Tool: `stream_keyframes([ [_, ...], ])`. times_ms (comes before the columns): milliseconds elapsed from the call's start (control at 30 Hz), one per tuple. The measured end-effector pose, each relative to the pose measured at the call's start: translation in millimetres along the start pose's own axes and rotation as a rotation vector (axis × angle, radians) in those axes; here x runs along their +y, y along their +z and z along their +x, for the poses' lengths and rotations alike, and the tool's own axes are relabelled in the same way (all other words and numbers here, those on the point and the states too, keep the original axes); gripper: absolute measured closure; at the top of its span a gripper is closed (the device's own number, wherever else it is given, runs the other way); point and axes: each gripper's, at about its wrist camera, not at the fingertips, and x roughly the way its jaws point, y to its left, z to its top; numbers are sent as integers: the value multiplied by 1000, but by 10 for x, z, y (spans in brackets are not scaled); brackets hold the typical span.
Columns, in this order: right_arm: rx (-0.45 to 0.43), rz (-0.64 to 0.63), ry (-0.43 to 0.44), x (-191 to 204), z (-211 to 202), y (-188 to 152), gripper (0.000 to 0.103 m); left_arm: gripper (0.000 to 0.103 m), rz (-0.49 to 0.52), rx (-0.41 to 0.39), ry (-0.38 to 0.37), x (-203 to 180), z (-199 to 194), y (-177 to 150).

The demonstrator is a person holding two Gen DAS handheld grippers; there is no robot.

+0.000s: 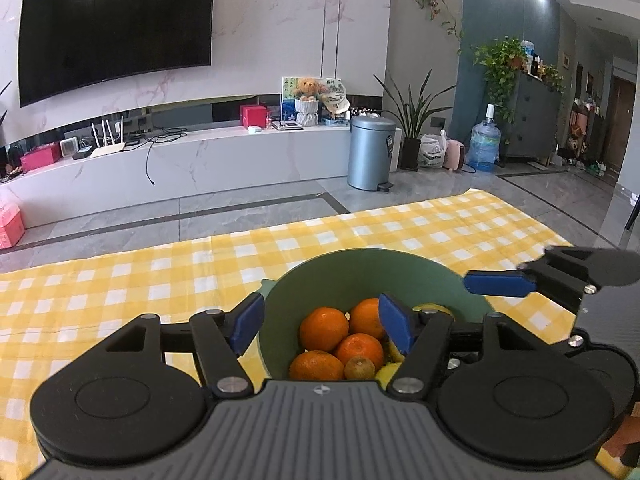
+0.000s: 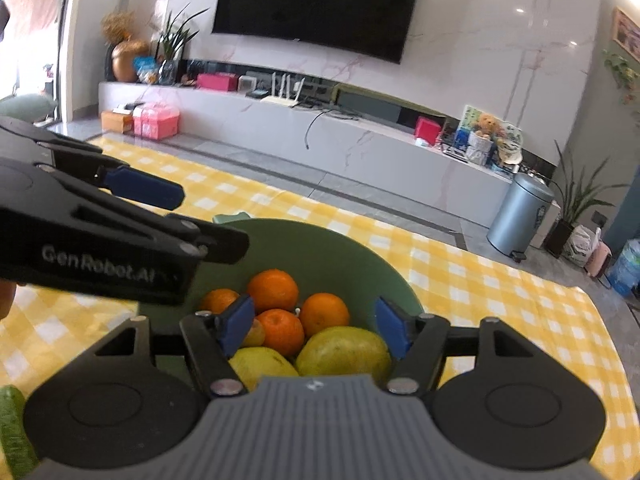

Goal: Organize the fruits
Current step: 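Withdraw both tools from the colander toward the brown kiwis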

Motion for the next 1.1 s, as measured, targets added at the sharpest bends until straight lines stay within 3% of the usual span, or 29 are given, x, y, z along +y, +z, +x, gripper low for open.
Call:
stream_keyframes([
  [300,-78,134,-22,17,-502,-300,32,26,24,-7,-22,-127,-327,-55],
  [600,-91,184,-25,103,-804,-548,30,26,-1,52,-35,-151,-554,-267],
  [933,-2,256,-16,118,-912,-795,29,26,-142,131,-91,-1,-655,-460],
  [1100,48,271,-4,122,-862,-857,30,29,-127,195,-90,-54,-568,-567],
])
